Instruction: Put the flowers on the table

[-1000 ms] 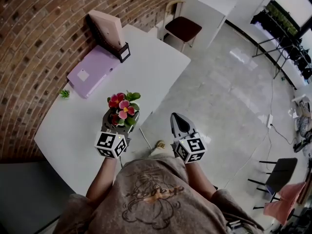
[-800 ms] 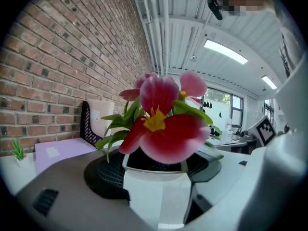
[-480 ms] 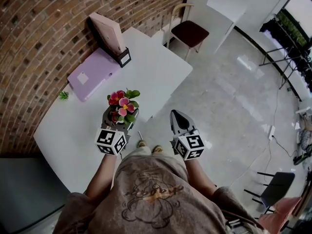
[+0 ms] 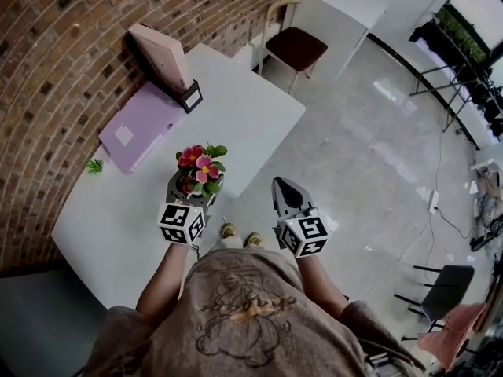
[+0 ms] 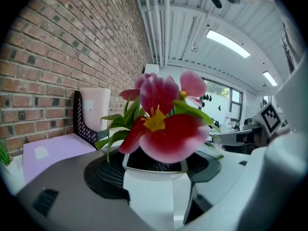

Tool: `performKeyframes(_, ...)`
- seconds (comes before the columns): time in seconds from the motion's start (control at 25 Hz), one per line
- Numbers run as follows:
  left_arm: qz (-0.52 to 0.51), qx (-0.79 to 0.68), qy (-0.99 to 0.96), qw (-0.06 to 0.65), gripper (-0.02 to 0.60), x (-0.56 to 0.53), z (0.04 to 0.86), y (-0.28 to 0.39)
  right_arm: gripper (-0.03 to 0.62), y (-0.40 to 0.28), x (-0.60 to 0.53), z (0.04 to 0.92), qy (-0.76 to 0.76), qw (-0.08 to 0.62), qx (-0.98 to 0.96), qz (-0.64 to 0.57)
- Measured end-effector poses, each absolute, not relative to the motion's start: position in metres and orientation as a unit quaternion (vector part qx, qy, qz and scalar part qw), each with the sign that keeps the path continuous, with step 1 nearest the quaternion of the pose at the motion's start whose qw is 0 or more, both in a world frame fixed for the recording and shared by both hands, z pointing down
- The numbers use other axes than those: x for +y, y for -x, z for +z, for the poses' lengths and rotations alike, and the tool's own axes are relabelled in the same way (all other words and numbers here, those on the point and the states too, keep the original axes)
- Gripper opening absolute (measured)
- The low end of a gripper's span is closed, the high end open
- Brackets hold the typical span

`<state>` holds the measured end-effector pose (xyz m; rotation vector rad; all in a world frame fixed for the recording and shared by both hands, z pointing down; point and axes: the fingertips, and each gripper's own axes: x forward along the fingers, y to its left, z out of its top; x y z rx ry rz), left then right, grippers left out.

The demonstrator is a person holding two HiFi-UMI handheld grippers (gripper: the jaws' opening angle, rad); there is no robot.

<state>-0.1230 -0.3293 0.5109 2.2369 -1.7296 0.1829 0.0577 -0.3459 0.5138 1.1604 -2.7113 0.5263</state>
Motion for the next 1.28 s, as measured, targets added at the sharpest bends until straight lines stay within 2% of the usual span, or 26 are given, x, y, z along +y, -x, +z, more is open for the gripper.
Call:
performKeyframes(0.48,0.078,-0.615,-0.764,0.178,0.364,-0.383,0.574,0.142,0.003,-0.074,-0.351,0.523,-0.42,0.085,-0.886,0.178)
performKeyframes(1.28,0.173,-0.584,-0.761,0.225,0.364,-0.414,0.674,0.124,0.005,-0.098,-0.352,0.53,-0.447,0.104,-0.869,0.184)
